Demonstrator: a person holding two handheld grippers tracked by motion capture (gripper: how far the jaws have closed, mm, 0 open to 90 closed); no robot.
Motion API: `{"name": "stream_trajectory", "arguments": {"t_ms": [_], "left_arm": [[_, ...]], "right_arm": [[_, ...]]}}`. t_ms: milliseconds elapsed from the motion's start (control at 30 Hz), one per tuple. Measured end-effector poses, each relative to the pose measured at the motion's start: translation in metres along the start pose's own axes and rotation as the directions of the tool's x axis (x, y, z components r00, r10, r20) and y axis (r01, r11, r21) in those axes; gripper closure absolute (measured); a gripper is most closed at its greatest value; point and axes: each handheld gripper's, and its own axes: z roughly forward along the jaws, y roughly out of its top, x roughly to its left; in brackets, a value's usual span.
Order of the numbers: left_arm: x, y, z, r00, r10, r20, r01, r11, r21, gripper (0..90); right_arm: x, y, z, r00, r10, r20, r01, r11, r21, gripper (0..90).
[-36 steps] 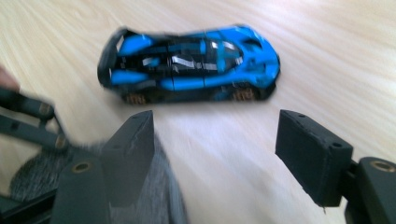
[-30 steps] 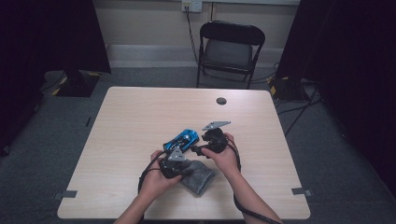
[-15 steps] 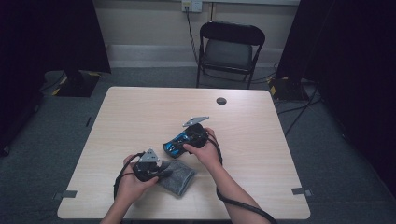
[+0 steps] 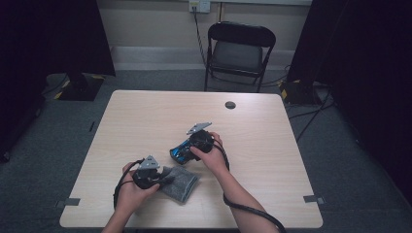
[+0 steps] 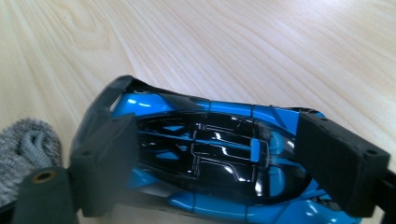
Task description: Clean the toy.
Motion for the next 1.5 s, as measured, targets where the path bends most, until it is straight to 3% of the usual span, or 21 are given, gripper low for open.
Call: {"name": "stream_trajectory", "arguments": {"t_ms": [200,567,767,933,1067,1500], "left_arm": [[0.002,0.000,-0.001,0.9998,-0.015,-0.009,0.015,0.9999,0.001,74.8],[0.009,-0.001,0.000,0.9990,-0.044,-0.012,0.043,0.9990,-0.009,74.7],[0.010,0.000,0.001,0.9988,-0.048,-0.012,0.047,0.9989,-0.005,74.6],[0.013,0.001,0.000,0.9984,-0.055,-0.013,0.055,0.9984,-0.012,74.5],[0.014,0.001,0.000,0.9980,-0.063,-0.010,0.063,0.9980,-0.009,74.5],[0.036,0.006,-0.003,0.9920,-0.057,-0.112,0.059,0.9982,0.011,74.6]], "right_arm": [[-0.004,-0.005,0.003,0.9993,0.038,0.004,-0.038,0.999,-0.010,3.1],[-0.007,-0.011,0.004,0.9993,0.034,-0.013,-0.035,0.998,-0.050,2.0],[-0.006,-0.006,0.004,0.9996,0.022,-0.016,-0.022,1.000,-0.021,2.1],[-0.007,-0.011,0.005,0.9995,0.029,-0.015,-0.030,0.998,-0.058,1.6],[-0.007,-0.009,0.005,0.9994,0.030,-0.016,-0.030,0.999,-0.044,1.6],[-0.007,-0.010,0.005,0.9994,0.030,-0.015,-0.031,0.998,-0.047,1.6]]}}
